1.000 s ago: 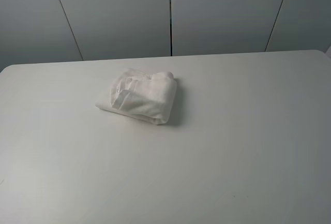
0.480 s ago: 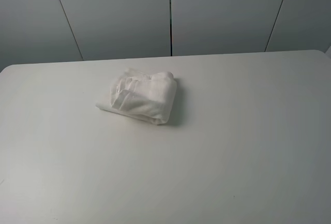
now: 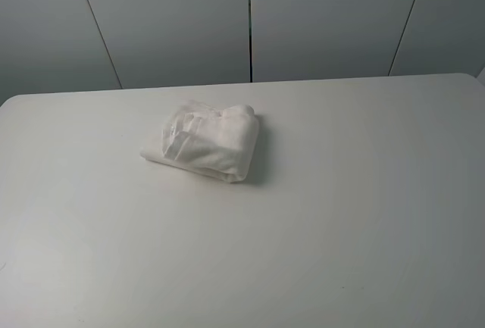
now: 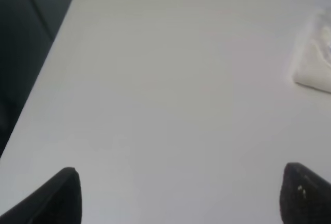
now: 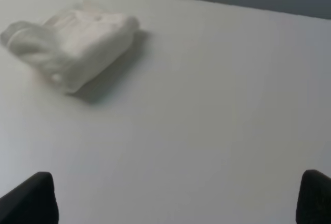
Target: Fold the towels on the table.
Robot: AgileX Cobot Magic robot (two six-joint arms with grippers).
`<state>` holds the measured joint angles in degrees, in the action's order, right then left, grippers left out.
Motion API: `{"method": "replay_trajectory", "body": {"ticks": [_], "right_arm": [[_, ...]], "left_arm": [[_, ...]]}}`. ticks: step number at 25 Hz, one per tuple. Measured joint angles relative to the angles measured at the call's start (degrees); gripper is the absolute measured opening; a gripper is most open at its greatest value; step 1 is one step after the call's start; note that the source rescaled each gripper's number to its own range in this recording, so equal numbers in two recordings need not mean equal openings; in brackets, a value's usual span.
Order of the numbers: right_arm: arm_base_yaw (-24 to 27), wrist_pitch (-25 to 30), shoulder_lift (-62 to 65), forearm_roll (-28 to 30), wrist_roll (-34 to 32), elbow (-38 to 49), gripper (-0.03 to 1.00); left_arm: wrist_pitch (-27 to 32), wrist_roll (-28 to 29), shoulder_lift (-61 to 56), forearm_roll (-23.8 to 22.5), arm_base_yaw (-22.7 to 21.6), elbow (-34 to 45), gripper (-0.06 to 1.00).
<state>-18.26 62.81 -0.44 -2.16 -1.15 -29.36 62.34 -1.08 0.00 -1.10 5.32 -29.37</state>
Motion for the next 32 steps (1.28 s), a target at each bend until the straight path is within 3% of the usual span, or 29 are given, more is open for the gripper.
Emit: {"method": "replay_trajectory", "body": {"ticks": [4, 9, 32], "right_arm": [[8.9, 0.0, 0.5, 0.0, -0.3, 0.0, 1.00], [16.5, 0.0, 0.5, 0.0, -1.0, 0.0, 1.00], [17.0, 0.0, 0.5, -0.5, 1.1, 0.0, 1.00]], "left_arm": [[0.0, 0.4, 0.0, -0.2, -8.0, 0.0, 0.98], [0.0, 0.5, 0.0, -0.9, -9.8, 0.0, 0.98], [0.0, 0.6, 0.0, 0.0, -9.9, 0.0, 0.98]]}}
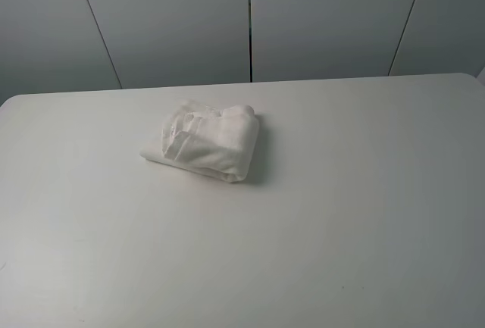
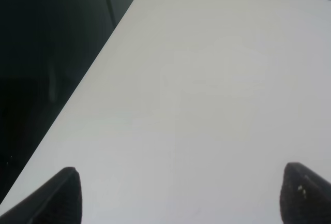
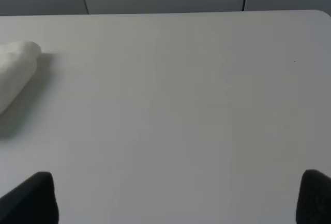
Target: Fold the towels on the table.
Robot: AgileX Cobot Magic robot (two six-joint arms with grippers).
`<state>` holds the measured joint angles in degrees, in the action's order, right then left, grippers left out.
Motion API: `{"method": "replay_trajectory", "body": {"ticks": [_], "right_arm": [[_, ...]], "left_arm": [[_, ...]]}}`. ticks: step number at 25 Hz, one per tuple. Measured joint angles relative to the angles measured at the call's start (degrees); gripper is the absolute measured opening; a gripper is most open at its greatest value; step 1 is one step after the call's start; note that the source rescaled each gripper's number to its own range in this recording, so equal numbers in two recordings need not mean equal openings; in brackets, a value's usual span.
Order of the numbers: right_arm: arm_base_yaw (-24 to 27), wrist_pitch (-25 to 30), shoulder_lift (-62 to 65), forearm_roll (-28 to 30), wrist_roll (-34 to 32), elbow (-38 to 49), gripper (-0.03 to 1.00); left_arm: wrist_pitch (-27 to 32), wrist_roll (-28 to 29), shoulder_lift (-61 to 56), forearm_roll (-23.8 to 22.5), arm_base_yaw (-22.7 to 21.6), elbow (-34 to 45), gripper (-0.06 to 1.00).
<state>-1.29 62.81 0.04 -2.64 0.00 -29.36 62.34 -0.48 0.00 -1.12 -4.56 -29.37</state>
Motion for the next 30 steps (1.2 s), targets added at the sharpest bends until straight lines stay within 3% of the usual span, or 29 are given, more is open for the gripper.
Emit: {"method": "replay_trajectory", "body": {"ticks": [30], "right_arm": [[0.0, 0.0, 0.0, -0.1, 0.3, 0.0, 1.00]], "left_arm": [[0.0, 0.5, 0.0, 0.0, 0.0, 0.0, 0.98]]}}
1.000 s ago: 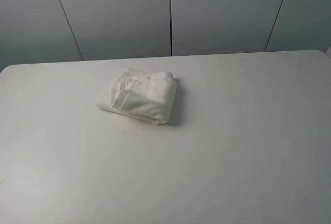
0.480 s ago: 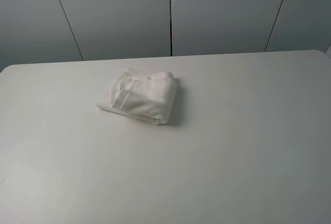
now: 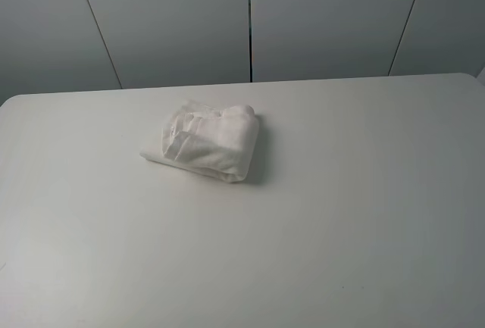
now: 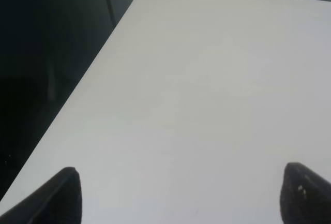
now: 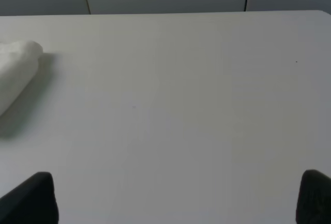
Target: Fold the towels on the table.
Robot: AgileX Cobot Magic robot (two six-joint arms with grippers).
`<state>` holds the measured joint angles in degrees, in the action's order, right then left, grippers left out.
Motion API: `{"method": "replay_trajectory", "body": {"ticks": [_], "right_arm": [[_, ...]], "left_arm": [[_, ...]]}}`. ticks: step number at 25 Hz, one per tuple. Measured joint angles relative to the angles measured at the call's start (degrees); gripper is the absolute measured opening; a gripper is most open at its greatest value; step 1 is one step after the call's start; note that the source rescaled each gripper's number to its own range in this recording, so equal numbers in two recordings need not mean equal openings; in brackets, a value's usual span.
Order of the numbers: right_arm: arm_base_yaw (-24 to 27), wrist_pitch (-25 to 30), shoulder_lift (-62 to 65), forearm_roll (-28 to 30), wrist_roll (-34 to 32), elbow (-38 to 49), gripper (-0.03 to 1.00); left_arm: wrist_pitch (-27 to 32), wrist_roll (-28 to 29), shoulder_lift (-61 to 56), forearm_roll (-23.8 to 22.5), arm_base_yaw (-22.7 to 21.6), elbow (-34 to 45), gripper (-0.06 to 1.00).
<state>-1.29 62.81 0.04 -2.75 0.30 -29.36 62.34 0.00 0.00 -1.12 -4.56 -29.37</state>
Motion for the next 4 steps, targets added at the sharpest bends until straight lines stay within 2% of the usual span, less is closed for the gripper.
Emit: {"method": "replay_trajectory", "body": {"ticks": [4], "right_arm": [[0.0, 0.0, 0.0, 0.0, 0.0, 0.0, 1.00]], "left_arm": [[0.0, 0.0, 0.0, 0.0, 0.0, 0.0, 0.98]]}}
